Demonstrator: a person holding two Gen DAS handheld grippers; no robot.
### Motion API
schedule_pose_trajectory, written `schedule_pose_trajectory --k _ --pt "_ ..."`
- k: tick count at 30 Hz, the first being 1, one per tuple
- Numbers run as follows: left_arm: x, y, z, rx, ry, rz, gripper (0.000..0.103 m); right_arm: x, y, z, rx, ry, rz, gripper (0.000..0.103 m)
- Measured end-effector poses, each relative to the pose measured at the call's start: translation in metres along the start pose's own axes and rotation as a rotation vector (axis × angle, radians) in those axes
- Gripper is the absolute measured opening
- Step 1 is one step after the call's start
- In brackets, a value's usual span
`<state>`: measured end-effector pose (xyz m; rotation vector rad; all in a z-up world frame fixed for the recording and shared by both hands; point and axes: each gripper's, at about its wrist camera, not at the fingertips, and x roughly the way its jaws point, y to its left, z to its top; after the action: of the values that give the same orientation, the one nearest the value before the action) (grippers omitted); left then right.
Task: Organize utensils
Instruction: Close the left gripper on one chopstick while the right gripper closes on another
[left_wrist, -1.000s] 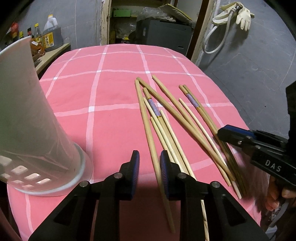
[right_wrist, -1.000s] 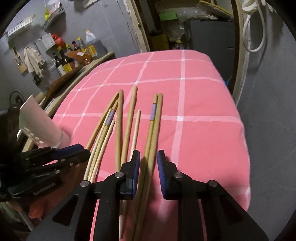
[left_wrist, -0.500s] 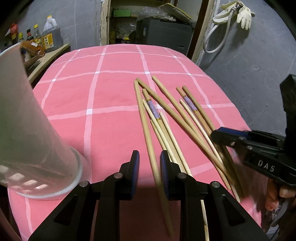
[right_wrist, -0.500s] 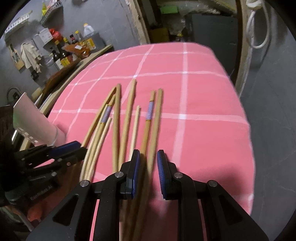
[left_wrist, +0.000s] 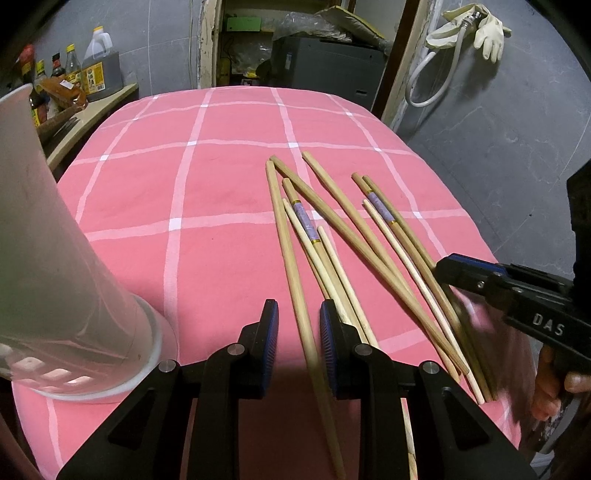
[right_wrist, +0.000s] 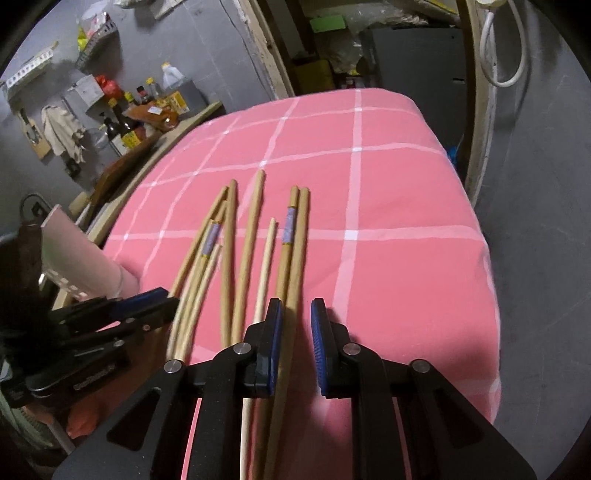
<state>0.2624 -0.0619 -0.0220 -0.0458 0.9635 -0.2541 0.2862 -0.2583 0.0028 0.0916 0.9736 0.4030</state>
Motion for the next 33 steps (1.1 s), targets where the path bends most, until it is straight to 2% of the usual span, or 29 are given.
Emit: schedule_pose_trajectory --k 13,26,28,30,31,33 --pt "0.0 -0.001 0.002 0.004 0.002 0.01 0.02 0.013 0.014 0.011 -0.098 0.076 -0.083 0.013" --pt "0.003 -0.002 0.004 0.007 0.014 0.01 0.02 0.023 0.017 0.014 -0.132 0.133 -0.133 0.015" --pt "0.004 -0.003 0.005 0.005 0.021 0.011 0.02 0.022 0.017 0.013 -0.12 0.125 -0.136 0.014" --pt "0.003 -0.004 0.004 0.004 0.03 0.011 0.01 0.021 0.017 0.011 -0.098 0.113 -0.136 0.007" --pt "0.003 -0.004 0.003 0.003 0.039 0.006 0.007 0.018 0.012 0.01 -0.057 0.107 -0.115 0.007" --pt "-0.001 -0.004 -0.001 -0.004 0.044 -0.014 0.007 0.012 0.002 0.007 0.024 0.083 -0.051 0.005"
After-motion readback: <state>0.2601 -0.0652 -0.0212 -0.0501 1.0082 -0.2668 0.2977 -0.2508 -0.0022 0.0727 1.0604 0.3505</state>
